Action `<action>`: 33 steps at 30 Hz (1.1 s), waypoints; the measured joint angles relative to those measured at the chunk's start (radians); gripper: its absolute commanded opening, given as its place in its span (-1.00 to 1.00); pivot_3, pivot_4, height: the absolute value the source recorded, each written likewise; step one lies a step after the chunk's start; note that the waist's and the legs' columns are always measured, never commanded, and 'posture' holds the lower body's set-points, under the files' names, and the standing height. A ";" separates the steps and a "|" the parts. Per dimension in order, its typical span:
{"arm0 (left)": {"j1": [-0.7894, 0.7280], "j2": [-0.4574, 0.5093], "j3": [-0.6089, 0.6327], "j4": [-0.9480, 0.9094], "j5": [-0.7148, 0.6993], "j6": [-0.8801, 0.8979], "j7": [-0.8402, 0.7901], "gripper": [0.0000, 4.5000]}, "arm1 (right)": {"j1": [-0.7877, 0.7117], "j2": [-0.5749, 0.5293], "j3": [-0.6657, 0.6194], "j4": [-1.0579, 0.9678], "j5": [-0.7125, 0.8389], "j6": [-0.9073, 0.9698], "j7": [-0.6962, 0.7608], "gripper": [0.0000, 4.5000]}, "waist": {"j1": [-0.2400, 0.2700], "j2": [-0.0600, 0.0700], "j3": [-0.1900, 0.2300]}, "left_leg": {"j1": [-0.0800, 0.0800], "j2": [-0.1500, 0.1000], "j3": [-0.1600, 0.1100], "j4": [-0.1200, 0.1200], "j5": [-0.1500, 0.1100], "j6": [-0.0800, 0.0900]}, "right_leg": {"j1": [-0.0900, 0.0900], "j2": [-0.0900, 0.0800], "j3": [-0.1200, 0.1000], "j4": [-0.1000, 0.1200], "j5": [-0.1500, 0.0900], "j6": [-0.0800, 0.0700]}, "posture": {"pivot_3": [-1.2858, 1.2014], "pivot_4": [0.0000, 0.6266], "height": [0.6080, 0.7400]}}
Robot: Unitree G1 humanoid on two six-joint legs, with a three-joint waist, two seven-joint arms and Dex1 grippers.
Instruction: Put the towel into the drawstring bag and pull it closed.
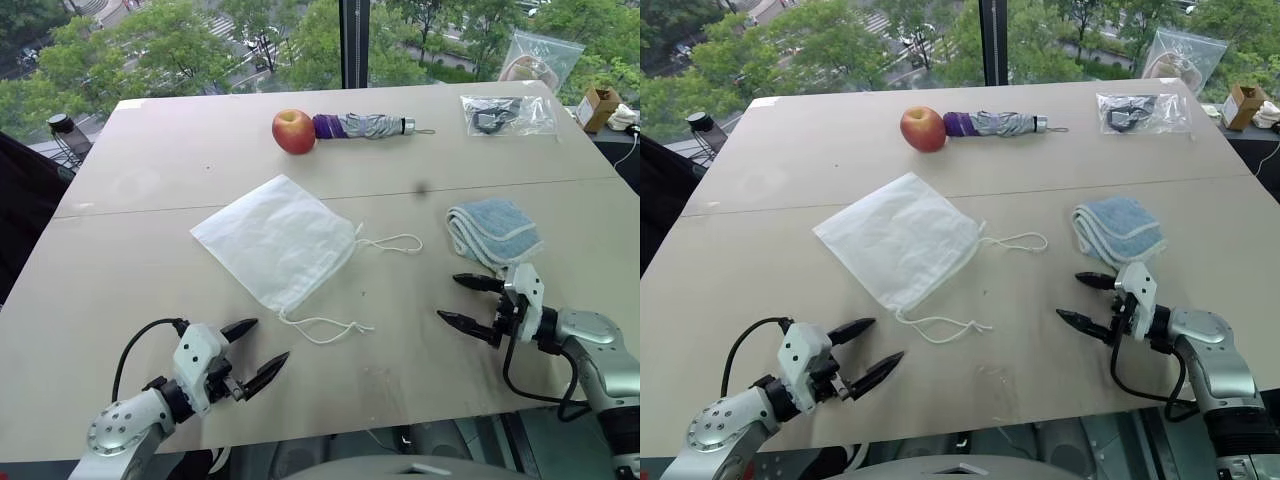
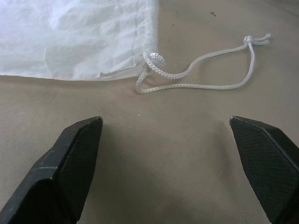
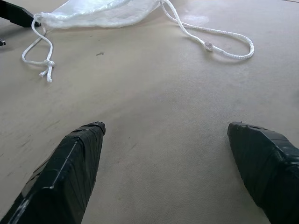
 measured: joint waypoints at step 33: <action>-0.334 -0.092 -0.141 -0.093 -0.061 0.210 0.178 0.98 | -0.007 0.021 0.021 -0.128 0.111 0.107 0.023 0.99 | 0.005 -0.003 0.002 | -0.001 -0.003 0.000 0.005 0.000 0.000 | 0.002 0.003 0.002 0.002 0.005 0.001 | 0.03 -0.52 1.00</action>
